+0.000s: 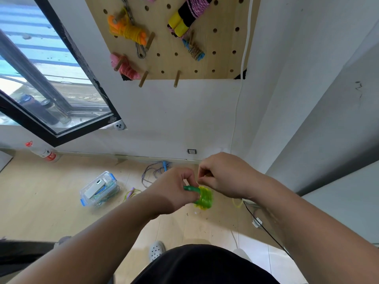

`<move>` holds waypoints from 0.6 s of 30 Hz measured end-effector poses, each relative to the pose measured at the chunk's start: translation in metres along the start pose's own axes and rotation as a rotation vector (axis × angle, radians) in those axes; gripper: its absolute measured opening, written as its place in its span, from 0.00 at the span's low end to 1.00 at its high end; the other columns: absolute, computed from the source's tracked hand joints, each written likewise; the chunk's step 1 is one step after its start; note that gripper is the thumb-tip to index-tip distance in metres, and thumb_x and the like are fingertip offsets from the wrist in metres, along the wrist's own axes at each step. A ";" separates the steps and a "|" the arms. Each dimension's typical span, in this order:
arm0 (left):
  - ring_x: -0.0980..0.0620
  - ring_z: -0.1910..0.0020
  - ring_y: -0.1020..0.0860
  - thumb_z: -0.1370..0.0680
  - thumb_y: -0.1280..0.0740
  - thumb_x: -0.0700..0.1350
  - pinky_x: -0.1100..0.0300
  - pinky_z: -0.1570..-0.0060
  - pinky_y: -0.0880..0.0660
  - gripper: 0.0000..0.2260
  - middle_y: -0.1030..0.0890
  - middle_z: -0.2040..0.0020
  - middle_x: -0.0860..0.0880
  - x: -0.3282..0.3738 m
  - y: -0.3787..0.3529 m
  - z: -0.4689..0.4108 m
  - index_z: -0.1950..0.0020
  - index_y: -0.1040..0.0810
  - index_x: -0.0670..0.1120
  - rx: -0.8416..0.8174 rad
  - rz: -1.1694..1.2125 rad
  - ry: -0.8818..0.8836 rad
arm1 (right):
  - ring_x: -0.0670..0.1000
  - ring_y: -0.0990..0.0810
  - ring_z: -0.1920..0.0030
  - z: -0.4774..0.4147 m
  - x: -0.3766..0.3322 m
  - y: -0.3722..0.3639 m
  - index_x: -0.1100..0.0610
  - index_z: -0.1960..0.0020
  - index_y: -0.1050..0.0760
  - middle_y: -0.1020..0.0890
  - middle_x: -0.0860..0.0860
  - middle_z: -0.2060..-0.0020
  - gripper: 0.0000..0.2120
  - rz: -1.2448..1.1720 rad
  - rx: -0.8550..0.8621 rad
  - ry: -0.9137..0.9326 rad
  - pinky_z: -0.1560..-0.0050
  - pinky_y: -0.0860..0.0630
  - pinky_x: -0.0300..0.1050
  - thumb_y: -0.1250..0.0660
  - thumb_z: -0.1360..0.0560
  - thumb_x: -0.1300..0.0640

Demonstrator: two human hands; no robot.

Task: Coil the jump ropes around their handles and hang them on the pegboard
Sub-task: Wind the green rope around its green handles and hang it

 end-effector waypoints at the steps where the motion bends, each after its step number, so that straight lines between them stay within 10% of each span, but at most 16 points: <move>1: 0.56 0.77 0.31 0.27 0.26 0.41 0.65 0.76 0.34 0.06 0.23 0.72 0.50 0.000 0.003 -0.002 0.57 0.22 0.48 0.058 0.037 0.003 | 0.49 0.21 0.53 0.000 -0.001 0.004 0.48 0.51 0.19 0.17 0.45 0.54 0.06 -0.006 0.047 -0.021 0.54 0.25 0.45 0.33 0.21 0.47; 6: 0.50 0.75 0.38 0.25 0.29 0.35 0.60 0.73 0.42 0.08 0.27 0.71 0.40 -0.001 0.006 -0.007 0.58 0.27 0.45 0.006 0.447 0.047 | 0.49 0.22 0.55 0.002 0.013 0.020 0.47 0.54 0.22 0.18 0.45 0.58 0.06 0.013 0.165 -0.097 0.57 0.26 0.45 0.33 0.21 0.46; 13: 0.55 0.81 0.36 0.29 0.30 0.34 0.64 0.76 0.40 0.08 0.30 0.66 0.40 0.030 0.020 0.004 0.61 0.25 0.47 -0.074 1.003 -0.184 | 0.41 0.29 0.70 0.014 0.056 0.015 0.53 0.60 0.20 0.25 0.43 0.73 0.09 -0.842 0.074 -0.059 0.66 0.31 0.37 0.30 0.21 0.60; 18: 0.58 0.82 0.36 0.29 0.31 0.33 0.65 0.79 0.41 0.09 0.27 0.71 0.45 0.031 0.024 0.002 0.60 0.28 0.45 0.042 1.156 -0.158 | 0.50 0.33 0.67 0.014 0.065 -0.017 0.46 0.64 0.19 0.27 0.46 0.71 0.07 -0.967 0.090 -0.121 0.67 0.36 0.43 0.30 0.27 0.50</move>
Point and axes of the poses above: each hand's wrist, its own z-axis away from the middle knuckle, its own y-axis out of the back of the hand, x = y × z, the point moved 7 cm from there along -z, towards the middle knuckle
